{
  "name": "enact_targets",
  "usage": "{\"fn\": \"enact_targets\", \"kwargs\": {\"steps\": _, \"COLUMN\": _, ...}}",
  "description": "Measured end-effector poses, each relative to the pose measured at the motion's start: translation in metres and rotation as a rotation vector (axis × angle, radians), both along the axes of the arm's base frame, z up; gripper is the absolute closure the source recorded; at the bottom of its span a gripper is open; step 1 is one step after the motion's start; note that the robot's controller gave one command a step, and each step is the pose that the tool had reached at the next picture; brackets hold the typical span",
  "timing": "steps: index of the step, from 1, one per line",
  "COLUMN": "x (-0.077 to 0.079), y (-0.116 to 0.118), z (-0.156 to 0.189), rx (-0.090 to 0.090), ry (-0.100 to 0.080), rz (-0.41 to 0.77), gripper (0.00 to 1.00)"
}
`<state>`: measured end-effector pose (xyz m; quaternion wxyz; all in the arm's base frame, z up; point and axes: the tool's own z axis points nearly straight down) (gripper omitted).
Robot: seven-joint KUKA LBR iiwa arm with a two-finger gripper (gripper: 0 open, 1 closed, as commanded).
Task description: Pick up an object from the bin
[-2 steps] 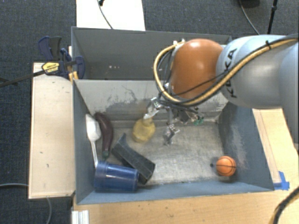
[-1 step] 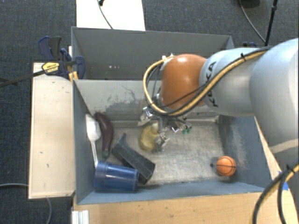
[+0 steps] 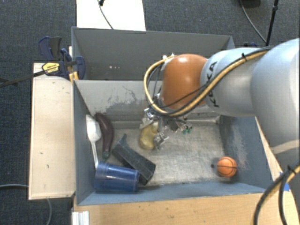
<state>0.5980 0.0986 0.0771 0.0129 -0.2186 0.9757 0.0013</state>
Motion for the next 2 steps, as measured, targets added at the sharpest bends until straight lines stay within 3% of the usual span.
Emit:
{"fn": "enact_targets", "kwargs": {"steps": 1, "x": 0.000, "y": 0.000, "z": 0.000, "rx": 0.000, "ry": 0.000, "rz": -0.001, "gripper": 1.00}}
{"fn": "enact_targets", "kwargs": {"steps": 2, "x": 0.002, "y": 0.001, "z": 0.055, "rx": -0.006, "ry": 0.017, "rz": -0.003, "gripper": 1.00}}
